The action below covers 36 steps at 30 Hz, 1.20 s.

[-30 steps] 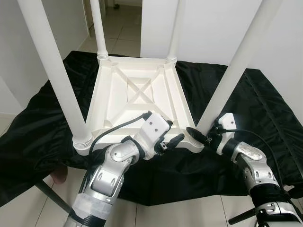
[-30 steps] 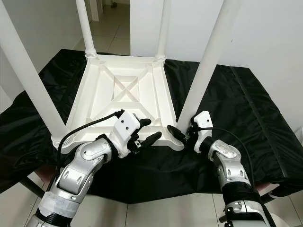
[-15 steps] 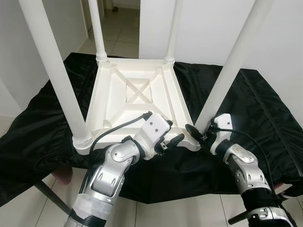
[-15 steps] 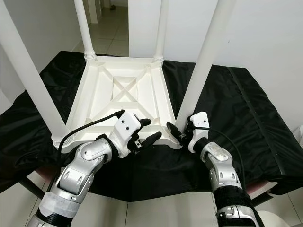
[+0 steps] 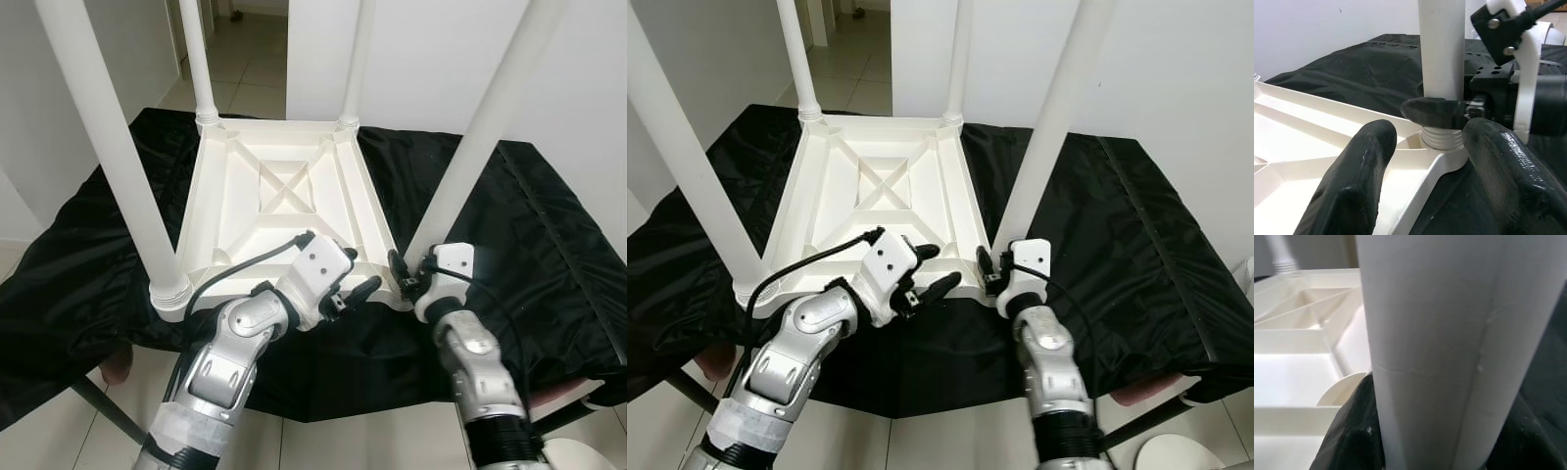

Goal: Building children table

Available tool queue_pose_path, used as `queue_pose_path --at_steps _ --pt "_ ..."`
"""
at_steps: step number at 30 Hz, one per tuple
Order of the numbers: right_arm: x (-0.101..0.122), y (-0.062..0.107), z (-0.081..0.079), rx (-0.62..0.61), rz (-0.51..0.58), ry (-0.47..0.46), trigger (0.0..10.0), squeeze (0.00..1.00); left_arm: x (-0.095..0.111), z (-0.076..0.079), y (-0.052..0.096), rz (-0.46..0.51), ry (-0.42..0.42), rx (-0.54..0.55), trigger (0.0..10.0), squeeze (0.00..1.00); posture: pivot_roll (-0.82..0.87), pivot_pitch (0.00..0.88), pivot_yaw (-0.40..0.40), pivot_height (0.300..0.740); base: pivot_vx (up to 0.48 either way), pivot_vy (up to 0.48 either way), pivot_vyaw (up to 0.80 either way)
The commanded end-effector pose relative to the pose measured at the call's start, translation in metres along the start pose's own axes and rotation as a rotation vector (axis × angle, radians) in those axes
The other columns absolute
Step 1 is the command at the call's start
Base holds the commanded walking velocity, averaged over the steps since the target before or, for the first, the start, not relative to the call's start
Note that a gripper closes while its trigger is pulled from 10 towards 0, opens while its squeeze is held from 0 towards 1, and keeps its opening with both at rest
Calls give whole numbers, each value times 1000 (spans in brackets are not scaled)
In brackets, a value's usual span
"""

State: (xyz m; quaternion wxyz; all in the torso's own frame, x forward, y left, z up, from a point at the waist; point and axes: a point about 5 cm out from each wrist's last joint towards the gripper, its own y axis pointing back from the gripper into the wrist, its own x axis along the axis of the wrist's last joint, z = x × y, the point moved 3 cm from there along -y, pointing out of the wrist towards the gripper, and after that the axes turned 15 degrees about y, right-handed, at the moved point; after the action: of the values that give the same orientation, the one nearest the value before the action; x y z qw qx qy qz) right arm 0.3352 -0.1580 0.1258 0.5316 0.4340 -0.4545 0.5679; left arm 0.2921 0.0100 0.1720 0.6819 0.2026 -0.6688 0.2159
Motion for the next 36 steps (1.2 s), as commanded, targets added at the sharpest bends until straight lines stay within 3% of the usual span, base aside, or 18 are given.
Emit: queue_pose_path --at_steps 1,3,4,9,10,15,16,22,29,33,34,35,36 --pt "-19 5 3 -53 -102 -9 10000 0 -3 -6 -1 8 6 82 10000 0 17 0 -32 740 0 0 0" --pt "-22 7 0 -98 -134 -40 10000 0 -3 -5 -2 10 4 82 10000 0 19 0 -34 740 0 0 0" --pt "-21 8 -10 -133 -160 -74 10000 0 -3 -4 -2 10 3 82 10000 0 29 0 -48 740 0 0 0" --pt "-19 9 -19 -150 -174 -96 10000 0 -4 -4 -2 10 3 83 10000 0 31 0 -51 740 0 0 0" --pt "-7 7 -31 -121 -132 -107 10000 0 -4 -3 -2 11 7 89 10000 0 29 0 -49 740 0 0 0" --pt "0 7 -33 -96 -103 -113 10000 0 -4 -3 -1 11 9 90 10000 0 31 0 -53 740 0 0 0" --pt "2 9 -32 -85 -84 -127 10000 1000 -5 -4 -1 10 8 91 10000 0 30 0 -54 740 0 0 0" --pt "8 14 -25 -61 -31 -121 10000 1000 -5 -5 -1 9 7 93 10000 0 27 0 -55 740 0 0 0" --pt "5 23 -1 -10 5 -43 10000 1000 -5 -5 -2 10 4 92 10000 0 27 0 -56 740 0 0 0" --pt "5 24 0 2 8 -39 10000 1000 -5 -5 -2 10 4 93 10000 0 27 0 -56 740 0 0 0" --pt "4 24 7 52 24 -11 10000 729 -5 -6 -2 9 3 94 10000 0 28 0 -53 740 0 0 0" --pt "3 23 13 95 33 6 10000 0 -5 -6 -1 8 3 94 10000 0 26 0 -51 740 0 0 0" --pt "3 22 18 124 39 17 10000 0 -6 -7 -2 7 3 95 10000 0 25 0 -49 740 0 0 0"
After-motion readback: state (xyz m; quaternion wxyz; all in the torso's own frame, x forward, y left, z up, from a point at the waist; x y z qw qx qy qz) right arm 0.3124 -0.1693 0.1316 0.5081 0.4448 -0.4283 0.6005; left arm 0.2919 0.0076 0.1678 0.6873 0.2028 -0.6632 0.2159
